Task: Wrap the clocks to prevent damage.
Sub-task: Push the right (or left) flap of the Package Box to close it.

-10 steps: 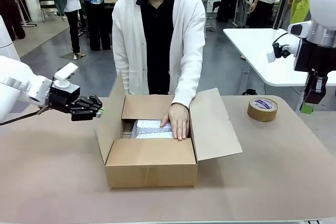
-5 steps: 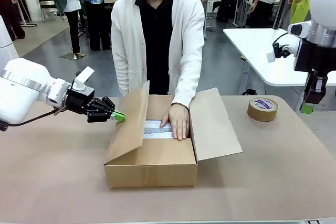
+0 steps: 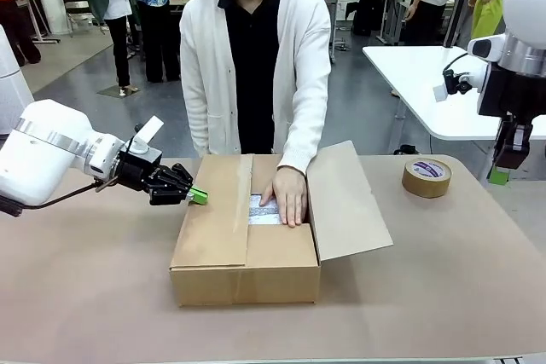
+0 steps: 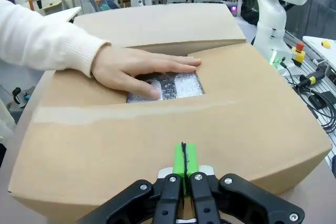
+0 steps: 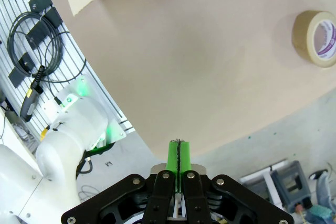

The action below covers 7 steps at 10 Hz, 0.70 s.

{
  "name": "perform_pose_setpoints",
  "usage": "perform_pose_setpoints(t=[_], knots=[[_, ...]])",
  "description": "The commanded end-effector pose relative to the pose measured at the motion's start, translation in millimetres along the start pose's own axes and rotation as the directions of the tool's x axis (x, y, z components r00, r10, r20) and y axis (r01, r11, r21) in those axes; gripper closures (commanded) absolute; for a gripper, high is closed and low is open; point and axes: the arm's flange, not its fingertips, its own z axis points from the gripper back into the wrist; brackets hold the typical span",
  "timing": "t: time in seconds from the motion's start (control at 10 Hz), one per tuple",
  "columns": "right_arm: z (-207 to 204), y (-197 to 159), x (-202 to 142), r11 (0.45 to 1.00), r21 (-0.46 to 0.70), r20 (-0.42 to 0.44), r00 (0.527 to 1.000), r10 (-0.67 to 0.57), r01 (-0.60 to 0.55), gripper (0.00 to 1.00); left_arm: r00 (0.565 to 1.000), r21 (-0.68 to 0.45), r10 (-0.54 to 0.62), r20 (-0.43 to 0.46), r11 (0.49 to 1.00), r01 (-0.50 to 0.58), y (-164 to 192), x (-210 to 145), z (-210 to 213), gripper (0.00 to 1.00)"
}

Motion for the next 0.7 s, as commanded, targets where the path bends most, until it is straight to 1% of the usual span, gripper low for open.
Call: perform_pose_setpoints(t=[0.0,0.1,0.2,0.6], knots=[[-2,2,-1,1.000,0.009,0.010,1.000,-0.001,0.001,0.99,0.993,0.033,0.015,-0.116,0.999,-0.011,5,-21,-7,1.00],[-2,2,-1,1.000,0.009,0.010,1.000,-0.001,0.001,0.99,0.989,0.014,-0.006,-0.146,1.000,0.008,1,-17,-4,1.00],[-2,2,-1,1.000,0.009,0.010,1.000,-0.001,0.001,0.99,1.000,-0.002,0.004,-0.005,1.000,-0.004,0,0,1,1.00],[-2,2,-1,1.000,0.009,0.010,1.000,-0.001,0.001,0.99,1.000,-0.002,0.004,-0.005,1.000,-0.004,0,0,1,1.00]])
